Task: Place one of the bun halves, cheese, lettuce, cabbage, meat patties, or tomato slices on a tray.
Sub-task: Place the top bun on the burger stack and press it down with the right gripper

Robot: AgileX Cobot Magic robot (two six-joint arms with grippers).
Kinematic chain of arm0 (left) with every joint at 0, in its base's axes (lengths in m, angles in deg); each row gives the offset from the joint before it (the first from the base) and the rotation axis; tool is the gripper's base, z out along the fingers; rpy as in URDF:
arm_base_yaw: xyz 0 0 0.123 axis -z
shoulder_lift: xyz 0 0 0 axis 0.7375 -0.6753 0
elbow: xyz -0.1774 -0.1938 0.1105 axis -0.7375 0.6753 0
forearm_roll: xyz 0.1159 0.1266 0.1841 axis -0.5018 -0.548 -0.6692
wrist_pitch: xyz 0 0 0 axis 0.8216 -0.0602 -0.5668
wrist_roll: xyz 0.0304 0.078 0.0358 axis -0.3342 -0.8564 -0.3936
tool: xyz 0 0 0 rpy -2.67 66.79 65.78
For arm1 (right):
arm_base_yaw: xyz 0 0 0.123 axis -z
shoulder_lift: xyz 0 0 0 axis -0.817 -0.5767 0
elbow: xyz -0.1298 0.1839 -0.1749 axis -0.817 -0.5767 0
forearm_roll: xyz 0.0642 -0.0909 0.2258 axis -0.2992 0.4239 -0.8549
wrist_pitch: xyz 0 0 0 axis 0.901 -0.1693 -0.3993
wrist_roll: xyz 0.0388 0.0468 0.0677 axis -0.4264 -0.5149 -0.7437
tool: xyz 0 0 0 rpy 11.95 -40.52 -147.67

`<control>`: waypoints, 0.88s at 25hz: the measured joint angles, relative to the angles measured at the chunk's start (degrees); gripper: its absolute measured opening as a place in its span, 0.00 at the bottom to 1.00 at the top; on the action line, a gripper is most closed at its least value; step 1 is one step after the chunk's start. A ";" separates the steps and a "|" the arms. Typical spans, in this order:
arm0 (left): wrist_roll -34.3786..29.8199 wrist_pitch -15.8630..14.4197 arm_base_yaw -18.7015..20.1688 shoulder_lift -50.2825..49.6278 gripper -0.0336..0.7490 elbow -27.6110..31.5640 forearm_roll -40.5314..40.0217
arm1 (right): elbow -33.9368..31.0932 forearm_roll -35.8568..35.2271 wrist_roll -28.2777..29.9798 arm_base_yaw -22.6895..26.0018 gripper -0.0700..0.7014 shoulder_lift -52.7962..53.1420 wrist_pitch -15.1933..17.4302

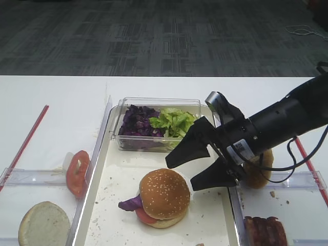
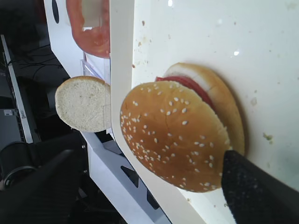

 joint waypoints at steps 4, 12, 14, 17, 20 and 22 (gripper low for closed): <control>0.00 0.00 0.00 0.00 0.74 0.00 0.00 | 0.00 0.10 0.00 0.49 0.93 0.00 0.54; 0.00 0.02 0.00 0.00 0.74 0.00 0.00 | 0.00 0.10 -0.28 0.49 0.93 2.51 1.06; 0.00 0.02 0.00 0.03 0.74 0.00 0.00 | 0.00 0.10 -0.79 0.49 0.93 4.65 1.15; 0.00 0.02 0.00 0.03 0.74 0.00 0.00 | 0.00 0.10 -2.15 0.49 0.93 9.13 1.18; 0.00 0.02 0.00 0.03 0.74 0.00 0.00 | 0.00 0.17 -3.75 0.49 0.93 14.04 1.43; 0.00 0.02 0.00 0.03 0.74 0.00 0.00 | 0.00 0.31 -4.76 0.62 0.93 17.10 1.70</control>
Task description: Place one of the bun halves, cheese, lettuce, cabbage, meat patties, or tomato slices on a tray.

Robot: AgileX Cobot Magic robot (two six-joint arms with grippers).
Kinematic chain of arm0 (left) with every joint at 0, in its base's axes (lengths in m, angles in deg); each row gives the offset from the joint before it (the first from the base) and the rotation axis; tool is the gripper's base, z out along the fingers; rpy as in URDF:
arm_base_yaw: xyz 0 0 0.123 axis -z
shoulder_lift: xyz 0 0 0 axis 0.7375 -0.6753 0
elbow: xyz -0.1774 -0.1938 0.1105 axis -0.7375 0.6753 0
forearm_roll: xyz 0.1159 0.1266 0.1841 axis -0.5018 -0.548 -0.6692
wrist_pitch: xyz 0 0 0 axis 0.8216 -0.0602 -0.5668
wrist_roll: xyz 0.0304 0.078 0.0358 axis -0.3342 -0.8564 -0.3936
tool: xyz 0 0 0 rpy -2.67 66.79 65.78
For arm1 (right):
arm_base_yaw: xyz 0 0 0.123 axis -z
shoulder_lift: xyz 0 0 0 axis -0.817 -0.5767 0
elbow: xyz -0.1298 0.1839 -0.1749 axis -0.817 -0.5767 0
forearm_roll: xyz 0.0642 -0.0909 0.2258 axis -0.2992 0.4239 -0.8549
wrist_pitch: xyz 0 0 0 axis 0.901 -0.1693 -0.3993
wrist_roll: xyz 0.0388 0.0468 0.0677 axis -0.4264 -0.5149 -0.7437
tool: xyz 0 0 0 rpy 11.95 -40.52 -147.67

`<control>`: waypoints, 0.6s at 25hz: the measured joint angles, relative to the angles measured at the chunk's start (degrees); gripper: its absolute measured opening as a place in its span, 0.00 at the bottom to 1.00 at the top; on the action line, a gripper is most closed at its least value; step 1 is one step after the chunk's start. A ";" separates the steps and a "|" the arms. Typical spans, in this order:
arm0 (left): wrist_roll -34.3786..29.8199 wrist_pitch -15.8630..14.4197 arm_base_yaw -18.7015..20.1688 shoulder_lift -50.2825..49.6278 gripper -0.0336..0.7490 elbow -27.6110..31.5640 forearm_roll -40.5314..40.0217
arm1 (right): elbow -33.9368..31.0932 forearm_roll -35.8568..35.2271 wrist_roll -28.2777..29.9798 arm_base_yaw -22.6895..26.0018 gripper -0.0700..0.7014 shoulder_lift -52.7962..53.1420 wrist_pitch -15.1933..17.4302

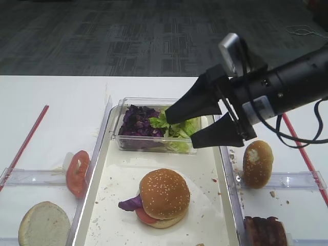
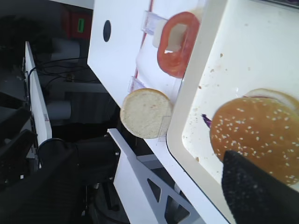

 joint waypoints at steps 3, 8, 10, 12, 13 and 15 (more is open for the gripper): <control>0.00 0.00 0.00 0.00 0.74 0.00 0.00 | 0.00 0.14 -1.42 0.04 0.93 3.90 0.22; 0.00 0.00 0.00 0.00 0.74 0.00 0.00 | 0.00 0.19 -2.62 0.04 0.93 8.33 0.98; 0.00 0.00 0.00 0.00 0.74 0.00 0.00 | 0.00 0.19 -2.88 0.04 0.93 9.07 1.12; 0.00 0.00 0.00 0.00 0.74 0.00 0.00 | 0.00 0.19 -3.11 0.04 0.93 9.30 1.27; 0.00 0.00 0.00 0.00 0.74 0.00 0.00 | 0.00 0.19 -3.10 0.04 0.93 9.30 1.27; 0.00 0.00 0.00 0.00 0.74 0.00 0.00 | 0.00 0.19 -3.23 0.04 0.93 9.30 1.27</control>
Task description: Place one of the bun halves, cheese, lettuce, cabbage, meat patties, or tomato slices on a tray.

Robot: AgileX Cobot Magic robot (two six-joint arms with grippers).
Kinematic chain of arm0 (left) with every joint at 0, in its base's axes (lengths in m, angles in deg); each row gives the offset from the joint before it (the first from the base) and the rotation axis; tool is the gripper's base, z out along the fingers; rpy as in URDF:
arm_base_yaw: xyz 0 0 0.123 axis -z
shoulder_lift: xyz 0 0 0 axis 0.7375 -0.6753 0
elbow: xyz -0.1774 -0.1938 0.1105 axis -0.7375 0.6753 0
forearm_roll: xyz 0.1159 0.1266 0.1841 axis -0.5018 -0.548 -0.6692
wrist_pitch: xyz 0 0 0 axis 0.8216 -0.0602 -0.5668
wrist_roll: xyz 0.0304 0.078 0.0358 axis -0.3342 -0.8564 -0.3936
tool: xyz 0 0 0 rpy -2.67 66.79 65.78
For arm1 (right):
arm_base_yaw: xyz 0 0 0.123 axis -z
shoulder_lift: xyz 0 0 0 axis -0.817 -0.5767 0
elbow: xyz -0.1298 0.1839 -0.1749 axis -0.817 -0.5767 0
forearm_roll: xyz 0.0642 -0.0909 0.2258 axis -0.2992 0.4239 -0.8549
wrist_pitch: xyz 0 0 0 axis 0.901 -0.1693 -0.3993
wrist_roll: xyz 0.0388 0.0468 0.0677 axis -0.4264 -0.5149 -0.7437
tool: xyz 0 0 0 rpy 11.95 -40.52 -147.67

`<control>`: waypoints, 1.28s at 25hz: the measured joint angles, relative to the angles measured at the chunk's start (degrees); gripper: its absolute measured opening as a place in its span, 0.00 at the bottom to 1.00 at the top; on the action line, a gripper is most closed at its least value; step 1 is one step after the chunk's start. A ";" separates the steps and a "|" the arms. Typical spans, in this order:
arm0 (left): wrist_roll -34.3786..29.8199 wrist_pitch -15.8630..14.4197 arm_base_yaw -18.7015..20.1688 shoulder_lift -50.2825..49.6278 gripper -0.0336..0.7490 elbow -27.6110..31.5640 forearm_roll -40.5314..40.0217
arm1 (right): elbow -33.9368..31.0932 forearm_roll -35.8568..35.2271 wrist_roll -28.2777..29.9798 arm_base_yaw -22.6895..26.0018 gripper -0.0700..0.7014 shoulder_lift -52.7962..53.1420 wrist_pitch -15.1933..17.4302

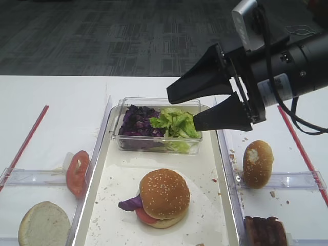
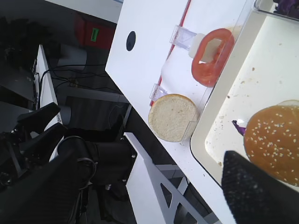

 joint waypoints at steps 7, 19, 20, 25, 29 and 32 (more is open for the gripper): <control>0.00 0.00 0.00 0.00 0.74 0.00 0.00 | 0.00 6.54 -1.20 0.00 0.93 0.00 -4.61; 0.00 0.00 0.00 0.10 0.74 0.00 0.00 | 0.00 25.44 -9.54 0.00 0.93 0.00 -19.93; 0.00 0.00 0.00 0.10 0.74 0.00 0.00 | 0.00 27.28 -9.97 0.00 0.93 0.00 -20.73; 0.00 0.00 0.00 0.10 0.74 0.00 0.00 | 0.00 35.48 -10.90 0.00 0.93 0.00 -23.76; 0.00 0.00 0.00 0.10 0.74 0.00 0.00 | 0.00 43.18 -13.04 0.00 0.93 0.00 -25.52; 0.00 0.00 0.00 0.10 0.74 0.00 0.00 | 0.00 48.50 -15.15 0.00 0.93 0.00 -26.31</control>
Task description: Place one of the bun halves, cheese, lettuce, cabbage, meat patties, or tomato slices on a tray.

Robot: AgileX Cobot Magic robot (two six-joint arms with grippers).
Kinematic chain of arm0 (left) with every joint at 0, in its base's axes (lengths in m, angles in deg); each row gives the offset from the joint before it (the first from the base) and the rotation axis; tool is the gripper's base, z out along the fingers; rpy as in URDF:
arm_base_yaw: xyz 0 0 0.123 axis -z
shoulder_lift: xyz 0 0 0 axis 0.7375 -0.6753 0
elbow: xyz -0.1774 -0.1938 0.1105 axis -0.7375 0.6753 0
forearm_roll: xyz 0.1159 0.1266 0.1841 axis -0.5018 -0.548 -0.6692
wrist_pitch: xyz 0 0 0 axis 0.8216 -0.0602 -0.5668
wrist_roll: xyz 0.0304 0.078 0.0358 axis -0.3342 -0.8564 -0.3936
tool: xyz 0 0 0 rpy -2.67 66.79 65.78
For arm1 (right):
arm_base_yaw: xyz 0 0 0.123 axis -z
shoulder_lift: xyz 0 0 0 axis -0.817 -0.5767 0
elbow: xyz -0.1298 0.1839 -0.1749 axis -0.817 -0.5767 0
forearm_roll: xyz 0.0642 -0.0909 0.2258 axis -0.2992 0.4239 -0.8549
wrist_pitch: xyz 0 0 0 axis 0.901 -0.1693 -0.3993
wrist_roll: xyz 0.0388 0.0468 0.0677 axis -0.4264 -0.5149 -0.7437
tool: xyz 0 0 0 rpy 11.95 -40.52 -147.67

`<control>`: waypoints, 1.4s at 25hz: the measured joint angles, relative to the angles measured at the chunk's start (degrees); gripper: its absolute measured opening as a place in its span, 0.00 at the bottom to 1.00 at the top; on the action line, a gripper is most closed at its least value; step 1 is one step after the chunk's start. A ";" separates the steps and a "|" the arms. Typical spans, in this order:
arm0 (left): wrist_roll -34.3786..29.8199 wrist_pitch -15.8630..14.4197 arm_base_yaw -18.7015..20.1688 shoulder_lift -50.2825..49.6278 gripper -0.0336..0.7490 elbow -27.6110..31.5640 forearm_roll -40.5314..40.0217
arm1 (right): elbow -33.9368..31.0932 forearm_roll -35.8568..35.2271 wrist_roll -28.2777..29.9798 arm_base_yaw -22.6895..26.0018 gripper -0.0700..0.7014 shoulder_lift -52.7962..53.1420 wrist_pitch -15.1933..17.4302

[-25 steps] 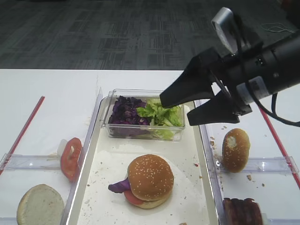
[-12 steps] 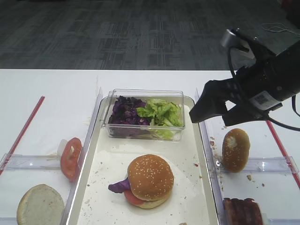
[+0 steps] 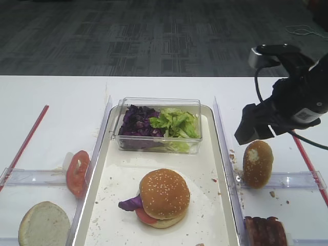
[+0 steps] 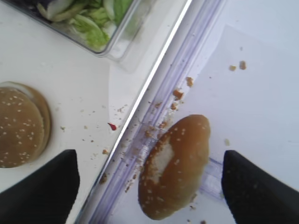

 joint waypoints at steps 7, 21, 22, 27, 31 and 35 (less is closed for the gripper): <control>0.00 0.00 0.00 0.00 0.74 0.00 0.00 | 0.00 3.53 -3.85 0.00 0.93 0.00 -1.29; 0.00 0.00 0.00 0.00 0.74 0.00 0.00 | 0.00 8.89 -8.64 17.56 0.93 -3.51 -3.95; 0.00 0.00 0.00 0.00 0.74 0.00 0.00 | -0.03 9.60 -8.34 18.10 0.93 -3.95 -3.52; 0.00 0.00 0.00 0.00 0.74 0.00 0.00 | -0.03 10.02 -7.88 18.08 0.93 -4.44 -3.54; 0.00 0.00 0.00 0.00 0.74 0.00 0.00 | -0.03 10.36 -8.00 18.08 0.93 -4.44 -2.70; 0.00 0.00 0.00 0.00 0.74 0.00 0.00 | -0.03 11.57 -9.30 18.08 0.93 -3.39 -0.41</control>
